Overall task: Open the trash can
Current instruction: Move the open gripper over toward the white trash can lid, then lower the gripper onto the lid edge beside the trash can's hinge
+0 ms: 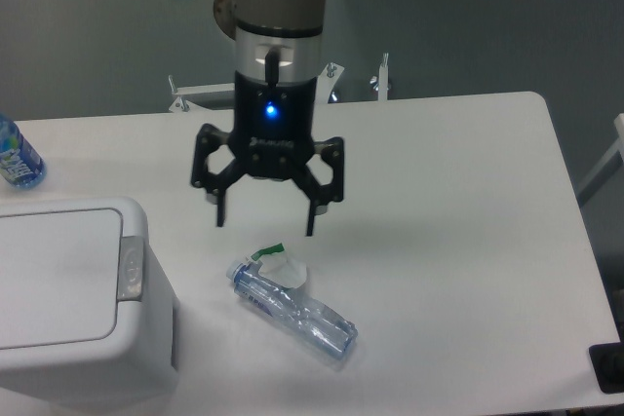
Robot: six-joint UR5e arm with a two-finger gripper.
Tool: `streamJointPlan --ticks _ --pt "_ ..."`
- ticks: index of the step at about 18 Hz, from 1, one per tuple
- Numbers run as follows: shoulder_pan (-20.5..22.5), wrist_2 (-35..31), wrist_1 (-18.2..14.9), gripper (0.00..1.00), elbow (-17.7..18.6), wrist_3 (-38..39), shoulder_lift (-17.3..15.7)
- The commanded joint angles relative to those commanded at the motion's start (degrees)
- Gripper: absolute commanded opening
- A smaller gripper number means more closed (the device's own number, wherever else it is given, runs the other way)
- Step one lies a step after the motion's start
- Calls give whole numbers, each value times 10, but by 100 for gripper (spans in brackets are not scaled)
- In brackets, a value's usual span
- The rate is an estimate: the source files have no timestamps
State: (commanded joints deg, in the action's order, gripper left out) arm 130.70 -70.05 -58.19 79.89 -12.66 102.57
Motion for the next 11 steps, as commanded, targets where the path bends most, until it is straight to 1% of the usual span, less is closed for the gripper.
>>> streamJointPlan --ticks 5,11 --pt "-18 1 13 100 0 0 16" --pt "-30 1 14 100 7 1 24"
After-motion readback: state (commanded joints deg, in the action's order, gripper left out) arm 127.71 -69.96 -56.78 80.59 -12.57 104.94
